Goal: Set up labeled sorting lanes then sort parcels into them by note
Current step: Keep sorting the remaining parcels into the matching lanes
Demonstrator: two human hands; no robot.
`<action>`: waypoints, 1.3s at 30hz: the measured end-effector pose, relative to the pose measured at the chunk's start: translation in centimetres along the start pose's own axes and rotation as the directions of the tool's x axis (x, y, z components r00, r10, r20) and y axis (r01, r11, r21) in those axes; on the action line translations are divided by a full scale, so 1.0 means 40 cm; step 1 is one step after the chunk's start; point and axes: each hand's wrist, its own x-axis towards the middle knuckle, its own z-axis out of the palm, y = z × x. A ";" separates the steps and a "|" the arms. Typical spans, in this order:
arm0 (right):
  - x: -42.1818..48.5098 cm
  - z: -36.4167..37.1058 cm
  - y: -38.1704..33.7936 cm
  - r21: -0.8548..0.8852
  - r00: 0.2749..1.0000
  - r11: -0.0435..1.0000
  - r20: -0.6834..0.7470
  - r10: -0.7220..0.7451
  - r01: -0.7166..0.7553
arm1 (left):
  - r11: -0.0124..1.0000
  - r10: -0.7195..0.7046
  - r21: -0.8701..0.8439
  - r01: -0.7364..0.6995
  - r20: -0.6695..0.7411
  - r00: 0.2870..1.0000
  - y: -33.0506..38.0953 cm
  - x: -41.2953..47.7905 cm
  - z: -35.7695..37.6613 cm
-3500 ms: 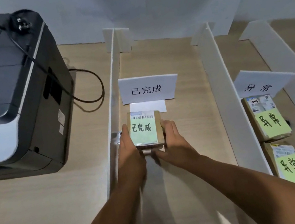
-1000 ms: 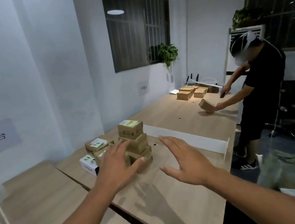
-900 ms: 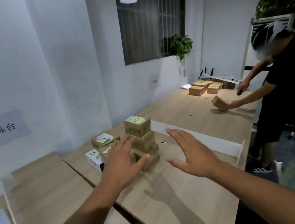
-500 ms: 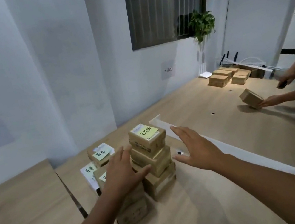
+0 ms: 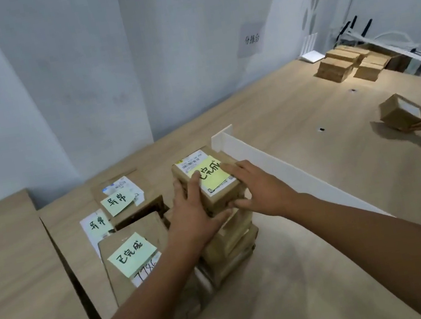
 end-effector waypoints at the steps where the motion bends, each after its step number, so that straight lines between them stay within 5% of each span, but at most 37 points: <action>1: -0.001 0.008 0.000 0.021 1.000 1.000 -0.016 -0.009 0.009 | 1.000 0.003 -0.031 -0.005 -0.044 0.999 -0.003 0.003 0.012; 11: -0.120 -0.183 -0.135 0.121 0.970 0.975 -0.180 -0.164 0.188 | 0.980 0.178 -0.051 -0.193 -0.209 0.961 0.170 -0.124 -0.168; 17: -0.290 -0.357 -0.361 0.164 0.873 0.884 -0.313 -0.375 0.438 | 0.959 0.278 0.024 -0.284 -0.301 0.912 0.310 -0.421 -0.420; 28: -0.652 -0.242 -0.909 0.271 0.686 0.631 -0.332 -0.647 0.726 | 0.964 0.191 0.256 -0.069 -0.492 0.849 0.260 -1.184 -0.696; 39: -0.971 0.057 -1.741 0.360 0.433 0.325 -0.278 -0.857 0.874 | 0.947 -0.032 0.194 0.255 -0.733 0.679 -0.074 -2.001 -1.045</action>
